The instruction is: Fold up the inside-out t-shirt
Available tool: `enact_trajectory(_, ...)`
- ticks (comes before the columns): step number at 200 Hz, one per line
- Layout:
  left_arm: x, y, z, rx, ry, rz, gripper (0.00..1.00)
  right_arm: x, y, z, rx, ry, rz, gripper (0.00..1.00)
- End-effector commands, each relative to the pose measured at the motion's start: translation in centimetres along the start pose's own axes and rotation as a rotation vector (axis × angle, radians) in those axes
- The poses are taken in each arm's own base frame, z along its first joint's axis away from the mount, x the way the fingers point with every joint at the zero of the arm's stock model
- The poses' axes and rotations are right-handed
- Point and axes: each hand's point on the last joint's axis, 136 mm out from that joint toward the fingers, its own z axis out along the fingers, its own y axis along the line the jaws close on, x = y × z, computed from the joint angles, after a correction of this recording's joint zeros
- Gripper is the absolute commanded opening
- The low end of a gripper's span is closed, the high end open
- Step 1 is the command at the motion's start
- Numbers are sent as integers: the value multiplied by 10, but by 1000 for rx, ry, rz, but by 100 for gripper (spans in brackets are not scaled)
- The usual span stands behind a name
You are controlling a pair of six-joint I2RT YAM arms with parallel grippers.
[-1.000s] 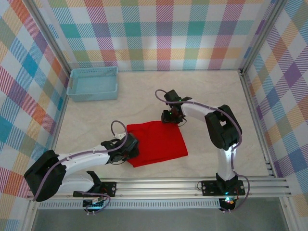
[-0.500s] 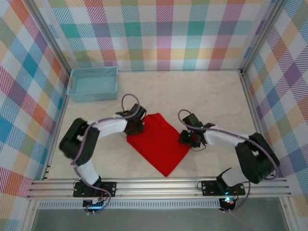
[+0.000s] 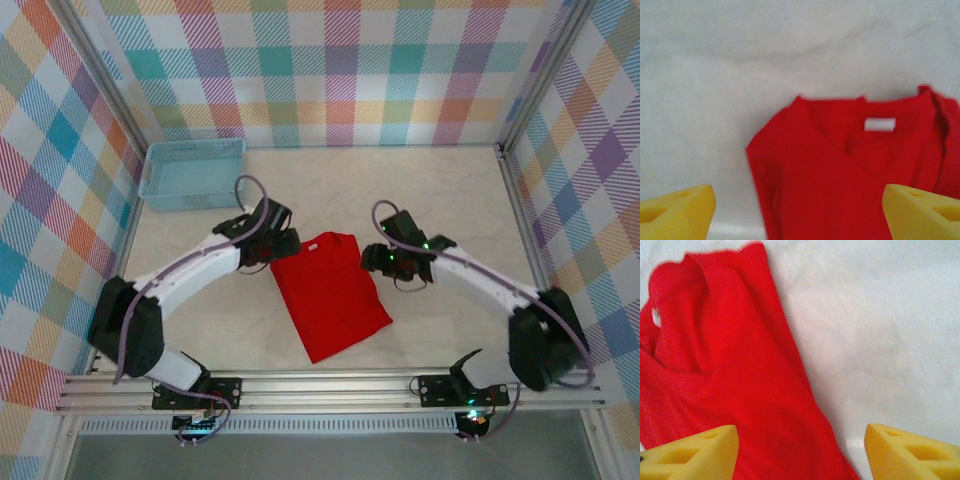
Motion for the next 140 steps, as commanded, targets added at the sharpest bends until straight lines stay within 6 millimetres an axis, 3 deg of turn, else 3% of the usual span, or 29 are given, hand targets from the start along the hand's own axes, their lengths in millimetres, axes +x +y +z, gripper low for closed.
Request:
enact_trajectory(1, 37, 10, 24, 38, 95, -86, 93, -12, 24, 25, -70, 87, -121, 72)
enact_trajectory(15, 46, 6, 36, 90, 119, -119, 99, -22, 34, 43, -81, 134, -143, 75)
enact_trajectory(48, 46, -14, 56, 199, 131, -140, 98, -38, 38, 79, -25, 198, -172, 83)
enact_trajectory(82, 41, -20, 72, 229, 133, -149, 84, -30, 54, 99, -90, 266, -159, 82)
enact_trajectory(119, 43, -25, 87, 241, 156, -149, 69, -6, 66, 112, -88, 317, -169, 77)
enact_trajectory(140, 46, -27, 96, 244, 175, -143, 58, 5, 65, 117, -64, 338, -166, 68)
